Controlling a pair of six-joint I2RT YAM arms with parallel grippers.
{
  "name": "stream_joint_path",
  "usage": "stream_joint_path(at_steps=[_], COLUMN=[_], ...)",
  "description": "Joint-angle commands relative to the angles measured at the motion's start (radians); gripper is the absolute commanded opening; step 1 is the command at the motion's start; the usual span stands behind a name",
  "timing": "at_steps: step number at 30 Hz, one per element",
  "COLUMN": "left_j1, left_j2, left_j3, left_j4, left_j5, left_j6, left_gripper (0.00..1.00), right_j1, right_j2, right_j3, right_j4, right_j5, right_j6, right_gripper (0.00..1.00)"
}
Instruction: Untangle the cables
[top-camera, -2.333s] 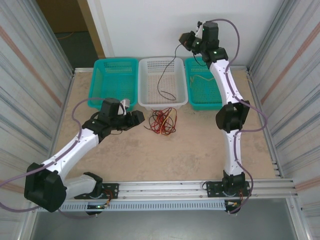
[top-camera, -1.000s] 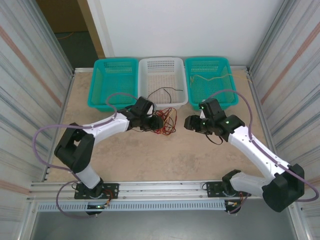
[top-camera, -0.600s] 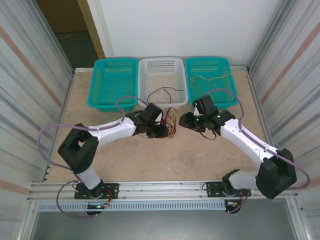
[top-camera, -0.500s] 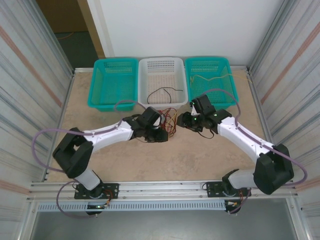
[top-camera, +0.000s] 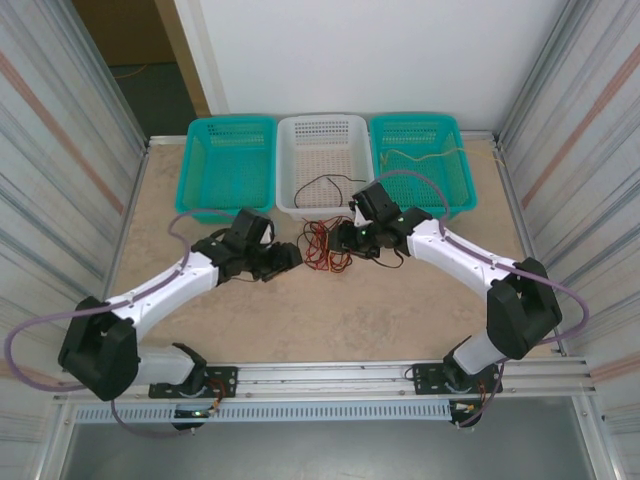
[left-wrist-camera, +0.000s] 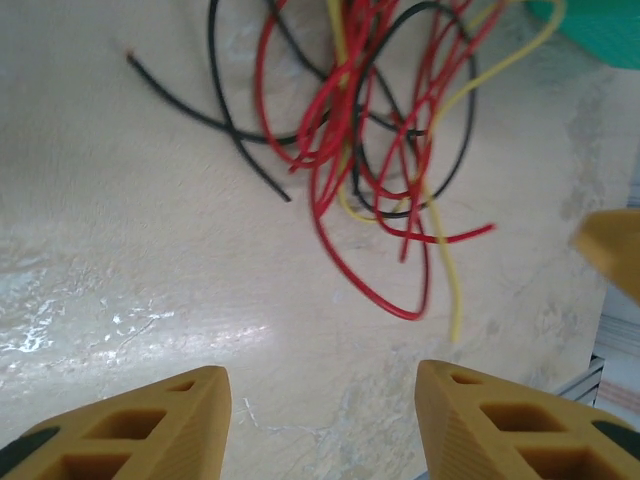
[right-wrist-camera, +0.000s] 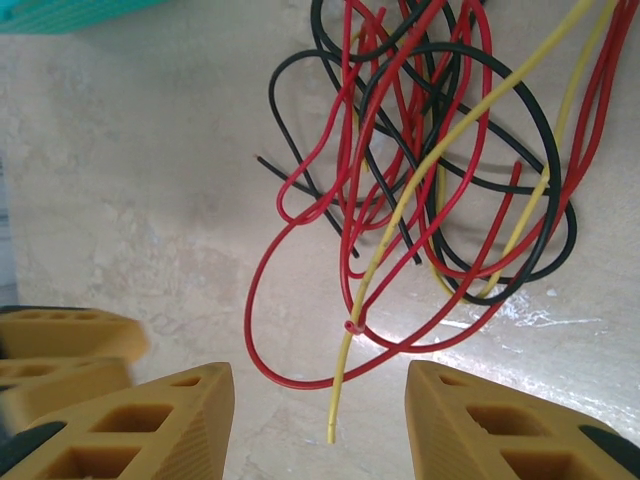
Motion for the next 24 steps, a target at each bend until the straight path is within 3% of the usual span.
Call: stream_joint_path(at_steps=[1, 8, 13, 18, 24], left_j1=[0.004, -0.005, -0.031, -0.077, -0.168], left_j2=[0.053, 0.201, 0.247, 0.186, 0.031], left_j3=[-0.019, 0.013, 0.053, 0.104, 0.198], left_j4=[0.171, 0.348, 0.318, 0.110, -0.090], left_j5=[0.071, 0.118, 0.120, 0.070, 0.002], left_j6=[-0.112, -0.193, -0.183, -0.047, 0.161], left_gripper=[0.53, 0.47, 0.24, 0.02, 0.00], right_j1=[0.009, 0.009, 0.007, -0.004, -0.030], right_j2=[0.004, -0.018, -0.034, -0.050, -0.067], right_j3=[0.039, 0.033, 0.023, 0.032, 0.041], right_j4=[-0.029, -0.062, -0.062, -0.069, -0.071], right_j5=[0.023, 0.043, 0.057, 0.058, 0.045], right_j6=[0.001, -0.012, -0.012, -0.016, -0.019], right_gripper=[0.48, 0.49, 0.48, 0.50, 0.50])
